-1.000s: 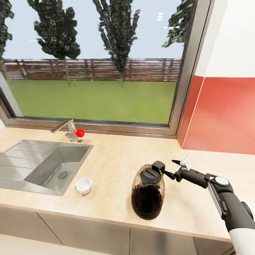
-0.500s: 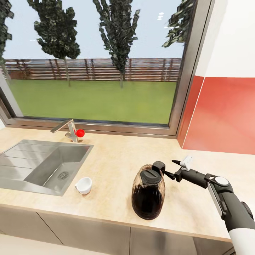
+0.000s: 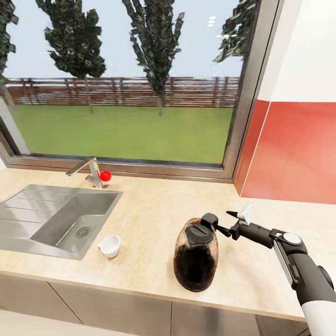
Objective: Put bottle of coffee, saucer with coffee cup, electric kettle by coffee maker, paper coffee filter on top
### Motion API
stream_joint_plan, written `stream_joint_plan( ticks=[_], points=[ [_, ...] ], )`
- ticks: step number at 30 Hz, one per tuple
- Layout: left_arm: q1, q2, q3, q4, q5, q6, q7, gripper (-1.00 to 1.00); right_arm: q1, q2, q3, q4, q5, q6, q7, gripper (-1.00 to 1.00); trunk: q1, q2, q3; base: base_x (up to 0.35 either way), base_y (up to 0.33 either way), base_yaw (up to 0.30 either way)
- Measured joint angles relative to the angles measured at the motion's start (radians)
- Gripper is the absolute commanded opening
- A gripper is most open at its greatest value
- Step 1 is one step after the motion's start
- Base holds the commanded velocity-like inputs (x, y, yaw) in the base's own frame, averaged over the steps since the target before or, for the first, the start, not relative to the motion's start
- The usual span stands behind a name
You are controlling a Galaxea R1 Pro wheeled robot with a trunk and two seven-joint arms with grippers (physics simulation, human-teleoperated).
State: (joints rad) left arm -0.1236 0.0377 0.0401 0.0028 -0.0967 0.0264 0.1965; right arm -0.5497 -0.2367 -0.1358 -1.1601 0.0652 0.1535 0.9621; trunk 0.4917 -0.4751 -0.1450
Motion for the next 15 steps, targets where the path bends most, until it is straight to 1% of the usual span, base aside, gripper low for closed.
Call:
stream_joint_plan(
  ticks=[15],
  points=[
    [0.0, 0.001, 0.0, 0.0, 0.001, 0.0, 0.0, 1.0, 0.0, 0.0, 0.0, 0.003, 0.0, 0.0, 0.0, 1.0, 0.0, 0.0, 0.0, 0.007, 0.017, 0.0]
  ],
)
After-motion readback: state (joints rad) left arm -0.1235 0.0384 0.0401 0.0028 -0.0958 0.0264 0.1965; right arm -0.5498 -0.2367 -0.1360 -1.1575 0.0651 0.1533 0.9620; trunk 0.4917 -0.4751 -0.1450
